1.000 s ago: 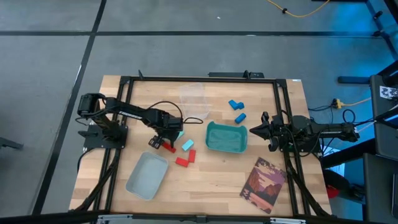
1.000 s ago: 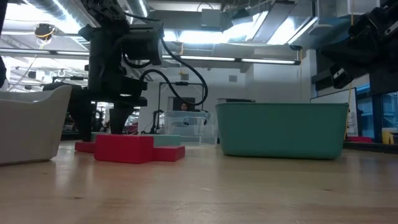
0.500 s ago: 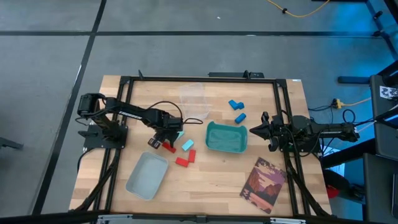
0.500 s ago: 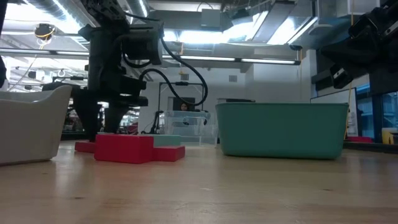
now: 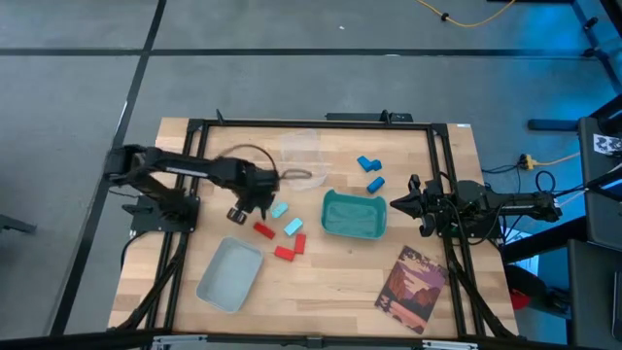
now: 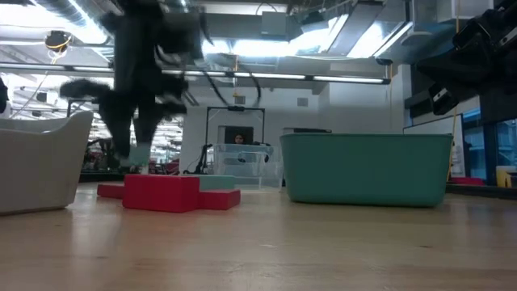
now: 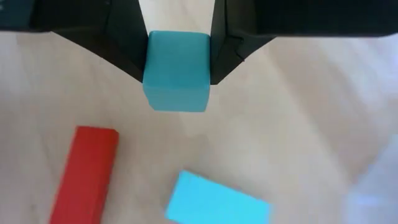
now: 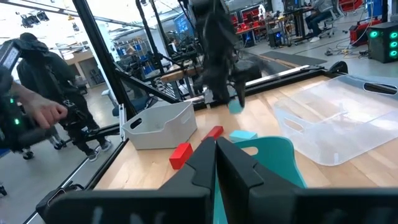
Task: Sort & place blocks by color
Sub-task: Put the light blue block into the transparent bin
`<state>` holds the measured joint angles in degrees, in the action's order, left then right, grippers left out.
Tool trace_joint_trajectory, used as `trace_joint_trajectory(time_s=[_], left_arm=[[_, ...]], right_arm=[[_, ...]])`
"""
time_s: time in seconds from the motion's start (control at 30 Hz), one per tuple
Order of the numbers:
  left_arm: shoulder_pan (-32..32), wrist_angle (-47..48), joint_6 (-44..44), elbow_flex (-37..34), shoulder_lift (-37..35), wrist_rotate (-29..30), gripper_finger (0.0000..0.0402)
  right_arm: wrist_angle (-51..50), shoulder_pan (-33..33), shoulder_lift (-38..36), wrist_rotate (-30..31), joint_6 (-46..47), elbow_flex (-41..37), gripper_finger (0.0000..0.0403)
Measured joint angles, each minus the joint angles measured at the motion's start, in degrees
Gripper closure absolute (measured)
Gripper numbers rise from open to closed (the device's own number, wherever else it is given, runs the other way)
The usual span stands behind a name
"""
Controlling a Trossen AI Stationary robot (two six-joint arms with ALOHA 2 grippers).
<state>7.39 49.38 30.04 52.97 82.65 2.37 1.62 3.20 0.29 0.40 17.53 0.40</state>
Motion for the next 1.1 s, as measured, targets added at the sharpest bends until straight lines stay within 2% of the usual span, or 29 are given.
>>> trace_joint_trajectory(time_s=[0.17,0.4,0.53,0.67,0.8,0.97,1.1], left_arm=[[4.2,-3.2,-5.3,2.2,-12.6,0.1,0.0278],[9.1,-17.9,-17.4,2.5,-30.9,-0.4,0.0278],[9.1,-26.6,-24.9,2.6,-37.4,-2.1,0.0278],[6.8,-33.0,-31.8,2.6,-39.9,-4.0,0.0278],[2.2,-35.9,-34.7,2.6,-39.8,-5.0,0.0278],[-4.6,-40.1,-35.7,2.4,-36.8,-3.0,0.0278],[-9.4,-51.1,-35.6,-1.1,-35.4,-0.2,0.0278]], right_arm=[[0.0,0.0,0.0,0.0,0.0,0.0,0.0385],[0.0,0.0,0.0,0.0,0.0,0.0,0.0385],[0.0,0.0,0.0,0.0,0.0,0.0,0.0385],[0.0,0.0,0.0,0.0,0.0,0.0,0.0385],[0.0,0.0,0.0,0.0,0.0,0.0,0.0385],[0.0,0.0,0.0,0.0,0.0,0.0,0.0385],[-0.1,0.0,0.0,0.0,0.0,0.0,0.0385]])
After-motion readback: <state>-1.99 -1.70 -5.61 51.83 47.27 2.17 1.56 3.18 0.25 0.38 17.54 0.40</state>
